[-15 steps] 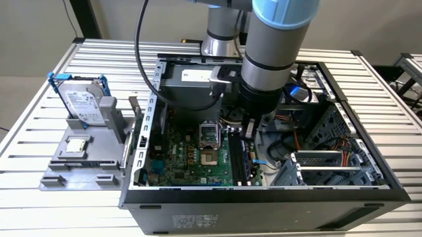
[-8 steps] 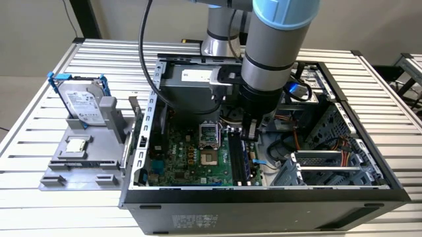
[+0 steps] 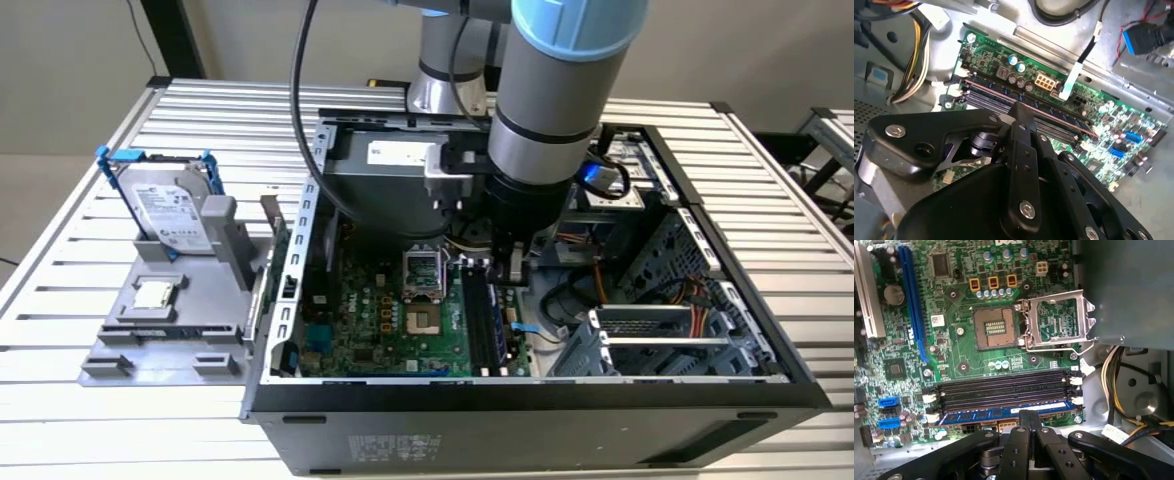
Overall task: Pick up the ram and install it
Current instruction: 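Press down the ram until it locks into place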
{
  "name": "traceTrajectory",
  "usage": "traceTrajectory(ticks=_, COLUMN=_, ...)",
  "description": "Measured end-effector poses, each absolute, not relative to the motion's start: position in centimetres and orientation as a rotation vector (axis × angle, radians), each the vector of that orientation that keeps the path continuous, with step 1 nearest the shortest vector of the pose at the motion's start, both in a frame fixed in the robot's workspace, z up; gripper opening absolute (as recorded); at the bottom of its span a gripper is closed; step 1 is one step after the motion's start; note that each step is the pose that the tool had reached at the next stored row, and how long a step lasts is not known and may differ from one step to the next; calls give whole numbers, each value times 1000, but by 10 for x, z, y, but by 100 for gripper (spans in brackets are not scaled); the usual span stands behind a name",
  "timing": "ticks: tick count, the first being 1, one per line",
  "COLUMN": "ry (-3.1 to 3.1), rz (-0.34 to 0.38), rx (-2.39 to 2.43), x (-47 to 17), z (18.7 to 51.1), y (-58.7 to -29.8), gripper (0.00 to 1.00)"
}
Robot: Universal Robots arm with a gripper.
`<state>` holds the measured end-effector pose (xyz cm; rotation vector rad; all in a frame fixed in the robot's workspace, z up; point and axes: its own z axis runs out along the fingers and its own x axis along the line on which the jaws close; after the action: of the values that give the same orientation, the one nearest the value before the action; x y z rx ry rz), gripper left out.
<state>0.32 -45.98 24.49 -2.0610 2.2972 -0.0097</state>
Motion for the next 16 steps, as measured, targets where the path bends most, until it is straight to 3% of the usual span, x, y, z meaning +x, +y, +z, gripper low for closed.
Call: traceTrajectory(ticks=16, ry=2175, rz=-16, rx=-2181, x=4, z=245, y=-461, gripper=0)
